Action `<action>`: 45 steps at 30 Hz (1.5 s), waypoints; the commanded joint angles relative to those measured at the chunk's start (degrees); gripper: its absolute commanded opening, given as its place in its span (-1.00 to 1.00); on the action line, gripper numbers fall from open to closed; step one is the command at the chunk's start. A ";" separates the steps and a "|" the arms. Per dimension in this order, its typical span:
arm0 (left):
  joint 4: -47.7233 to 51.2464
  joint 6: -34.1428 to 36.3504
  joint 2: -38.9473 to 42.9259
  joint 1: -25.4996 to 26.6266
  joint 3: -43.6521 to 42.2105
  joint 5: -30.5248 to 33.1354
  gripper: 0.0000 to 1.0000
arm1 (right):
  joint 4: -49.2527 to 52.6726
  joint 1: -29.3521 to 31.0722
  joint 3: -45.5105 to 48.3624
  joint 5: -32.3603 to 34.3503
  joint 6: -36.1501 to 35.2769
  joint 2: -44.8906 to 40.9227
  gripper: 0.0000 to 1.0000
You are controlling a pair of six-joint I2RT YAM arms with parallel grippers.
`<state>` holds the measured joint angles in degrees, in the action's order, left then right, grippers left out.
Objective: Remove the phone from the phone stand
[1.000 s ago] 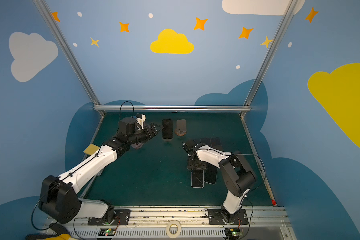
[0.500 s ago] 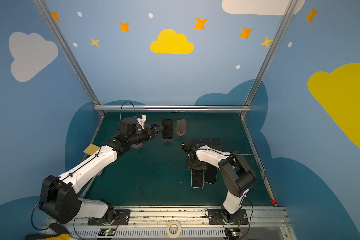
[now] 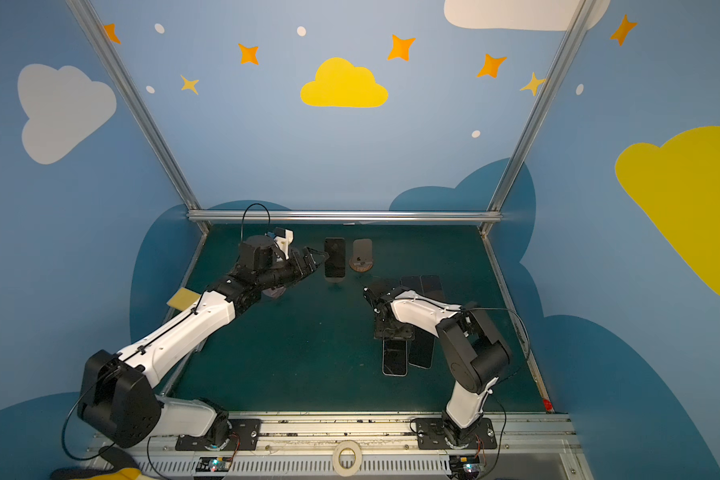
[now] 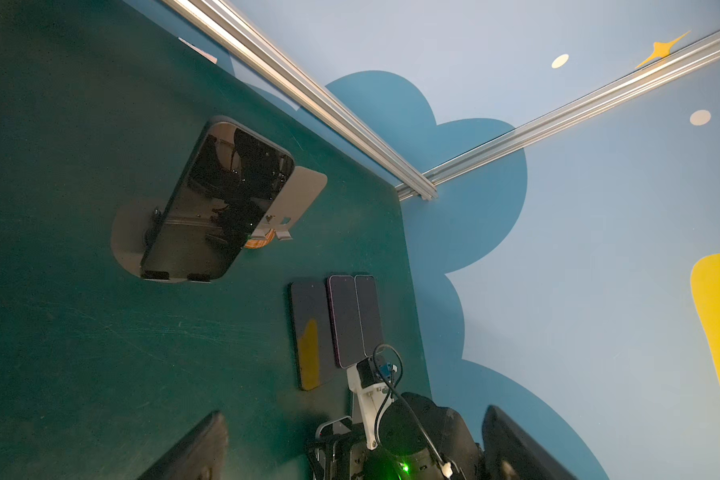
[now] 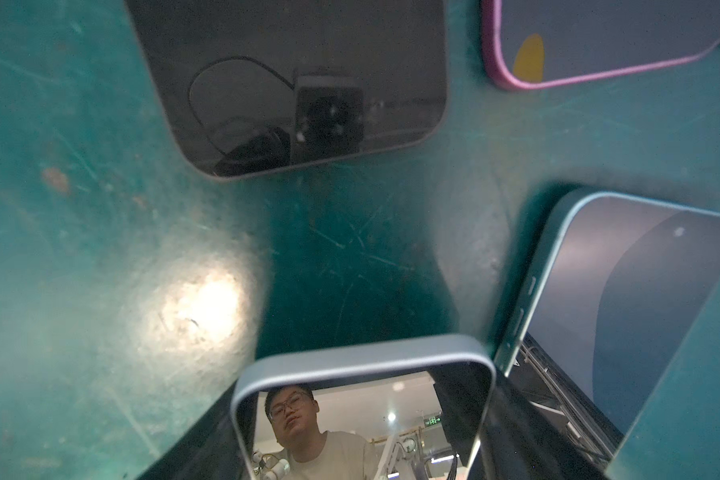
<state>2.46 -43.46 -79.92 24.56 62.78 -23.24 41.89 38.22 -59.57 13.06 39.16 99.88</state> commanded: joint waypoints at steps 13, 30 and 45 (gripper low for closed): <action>0.22 1.16 0.19 0.45 1.39 0.42 0.89 | -9.74 -0.58 -0.62 1.32 -1.69 4.79 0.49; 0.53 1.53 0.02 0.58 1.46 0.84 0.90 | -10.83 -1.21 -1.70 -0.74 -2.07 6.27 0.53; 0.27 1.27 -0.15 0.76 1.46 0.47 0.90 | -7.66 -1.21 -1.47 -1.02 -0.40 3.08 0.59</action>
<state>2.52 -43.24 -79.92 25.19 62.78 -22.83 39.09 37.12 -61.98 12.40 37.26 101.65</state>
